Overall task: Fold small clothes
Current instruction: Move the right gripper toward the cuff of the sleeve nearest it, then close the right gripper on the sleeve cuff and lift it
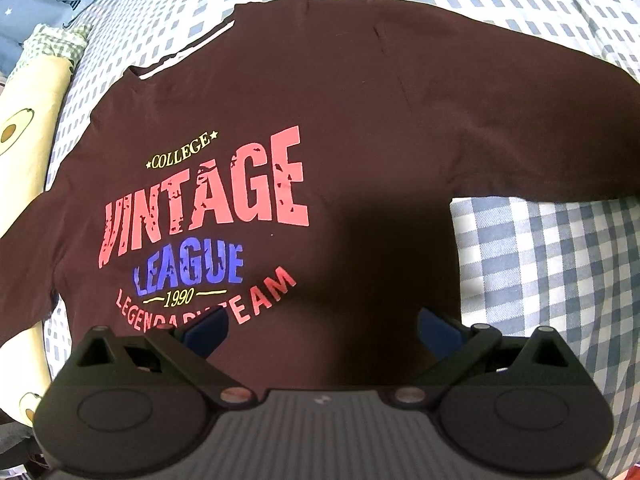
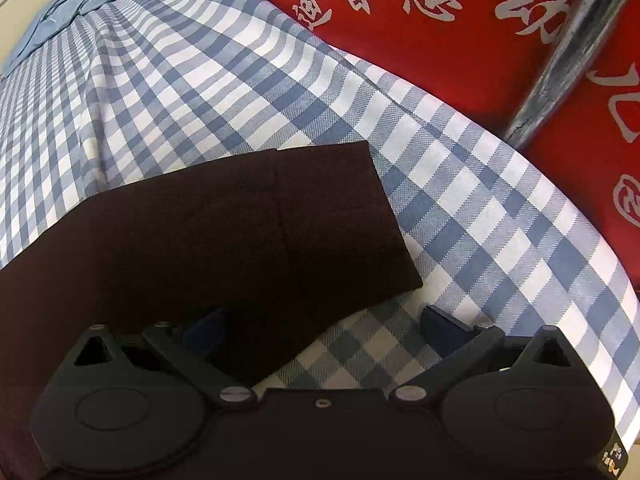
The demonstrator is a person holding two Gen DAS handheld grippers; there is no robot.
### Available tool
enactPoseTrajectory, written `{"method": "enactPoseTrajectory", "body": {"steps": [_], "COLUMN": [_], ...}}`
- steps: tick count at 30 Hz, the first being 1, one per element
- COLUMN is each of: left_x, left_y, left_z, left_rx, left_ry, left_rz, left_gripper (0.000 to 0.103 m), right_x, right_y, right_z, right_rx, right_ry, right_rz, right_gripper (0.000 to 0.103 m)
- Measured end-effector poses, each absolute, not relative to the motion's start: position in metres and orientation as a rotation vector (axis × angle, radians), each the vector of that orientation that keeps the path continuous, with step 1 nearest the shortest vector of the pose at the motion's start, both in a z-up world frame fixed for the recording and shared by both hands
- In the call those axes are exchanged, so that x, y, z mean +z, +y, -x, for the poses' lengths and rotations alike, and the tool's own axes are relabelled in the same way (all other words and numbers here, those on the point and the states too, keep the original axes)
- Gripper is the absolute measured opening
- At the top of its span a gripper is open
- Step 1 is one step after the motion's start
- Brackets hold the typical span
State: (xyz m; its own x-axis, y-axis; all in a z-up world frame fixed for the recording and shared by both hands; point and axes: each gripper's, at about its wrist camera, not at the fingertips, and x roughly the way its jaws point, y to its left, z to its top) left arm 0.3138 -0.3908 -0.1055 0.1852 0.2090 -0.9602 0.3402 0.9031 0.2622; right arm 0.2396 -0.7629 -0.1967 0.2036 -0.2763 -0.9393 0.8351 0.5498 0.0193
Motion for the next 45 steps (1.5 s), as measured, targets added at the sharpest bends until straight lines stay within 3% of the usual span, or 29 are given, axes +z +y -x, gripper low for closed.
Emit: {"method": "enactPoseTrajectory", "body": {"steps": [11,17,22,28,45], "left_x": [-0.103,-0.096,-0.089,-0.082,-0.062], "left_y": [-0.409,-0.411,-0.410,-0.403,-0.374], "left_z": [-0.315,-0.318,-0.319,-0.318,-0.333], "left_rx": [-0.140,-0.142,-0.141,-0.133,-0.107], "left_ry": [1.380,1.361,1.346,1.335,1.288], "left_rz": [-0.487,-0.479,-0.467,-0.452,-0.419], "left_gripper": [0.102,0.102,0.102,0.102,0.102], "right_x": [-0.197,-0.189,-0.184,-0.178,-0.109], "right_y": [-0.762,-0.756,-0.758,-0.759,-0.728], "right_z": [-0.239,-0.241,-0.236,-0.225,-0.220], "right_rx": [-0.825,-0.797,-0.827,-0.851,-0.779], "right_ry": [1.081,1.062,1.003,0.949,0.762], "right_rz": [-0.599,-0.595,-0.663,-0.705,-0.578], "right_gripper": [0.098,0.079,0.053,0.034,0.021]}}
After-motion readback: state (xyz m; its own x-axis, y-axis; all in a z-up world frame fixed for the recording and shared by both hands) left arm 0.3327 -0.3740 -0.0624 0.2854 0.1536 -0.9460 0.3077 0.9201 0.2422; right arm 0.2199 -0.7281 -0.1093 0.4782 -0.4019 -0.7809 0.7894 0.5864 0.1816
